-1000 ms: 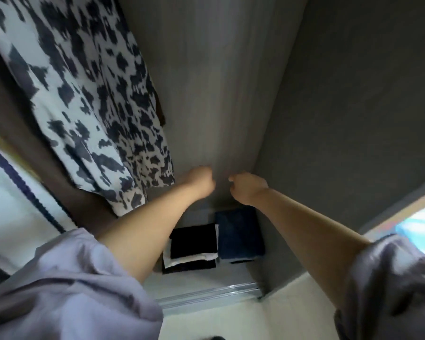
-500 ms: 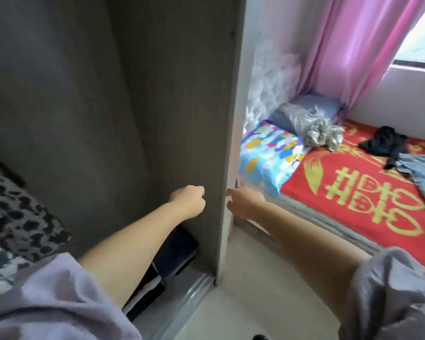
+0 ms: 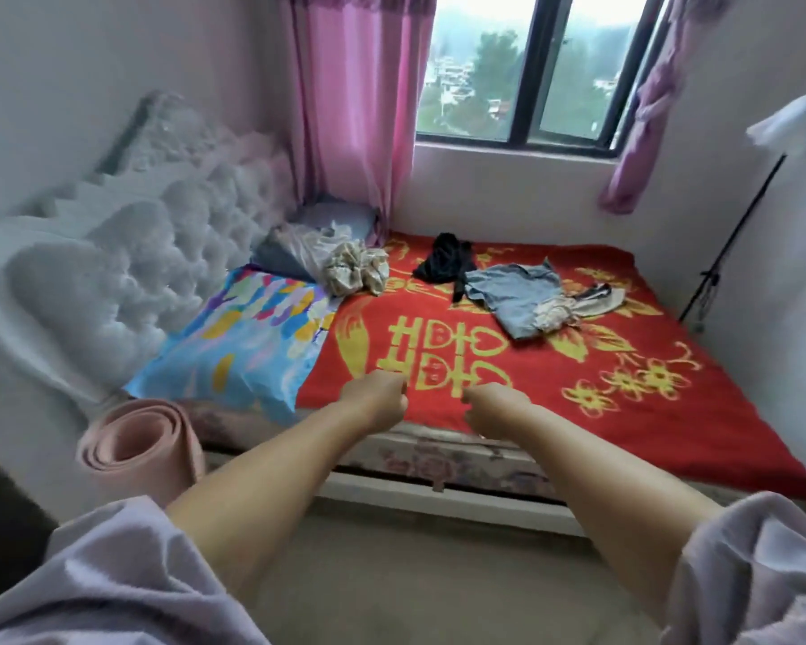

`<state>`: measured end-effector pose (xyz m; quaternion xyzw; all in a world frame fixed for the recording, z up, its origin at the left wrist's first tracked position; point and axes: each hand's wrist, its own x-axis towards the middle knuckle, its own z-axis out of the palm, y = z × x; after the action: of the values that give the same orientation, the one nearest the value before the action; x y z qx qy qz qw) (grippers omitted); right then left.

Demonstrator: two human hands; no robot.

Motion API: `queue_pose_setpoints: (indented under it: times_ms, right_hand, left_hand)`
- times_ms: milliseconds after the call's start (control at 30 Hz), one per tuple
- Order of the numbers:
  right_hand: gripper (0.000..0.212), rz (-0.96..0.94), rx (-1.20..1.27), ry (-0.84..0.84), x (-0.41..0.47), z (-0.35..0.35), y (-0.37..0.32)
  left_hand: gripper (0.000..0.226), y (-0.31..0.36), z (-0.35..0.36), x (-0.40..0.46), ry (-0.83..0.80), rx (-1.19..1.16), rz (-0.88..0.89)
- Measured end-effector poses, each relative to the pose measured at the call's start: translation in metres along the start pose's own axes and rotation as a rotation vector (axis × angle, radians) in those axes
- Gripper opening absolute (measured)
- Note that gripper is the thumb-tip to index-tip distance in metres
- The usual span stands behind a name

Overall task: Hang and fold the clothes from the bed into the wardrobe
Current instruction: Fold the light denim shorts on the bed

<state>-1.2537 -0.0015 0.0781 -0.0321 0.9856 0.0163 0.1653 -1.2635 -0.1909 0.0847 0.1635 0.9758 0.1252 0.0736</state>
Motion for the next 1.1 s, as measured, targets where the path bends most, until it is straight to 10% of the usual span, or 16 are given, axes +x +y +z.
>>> queue_pose_setpoints:
  times_ms: [1100]
  right_hand:
    - [0.038, 0.401, 0.303, -0.297, 0.366, 0.045, 0.366]
  left_hand:
    - [0.033, 0.134, 0.122, 0.561, -0.42, 0.155, 0.235]
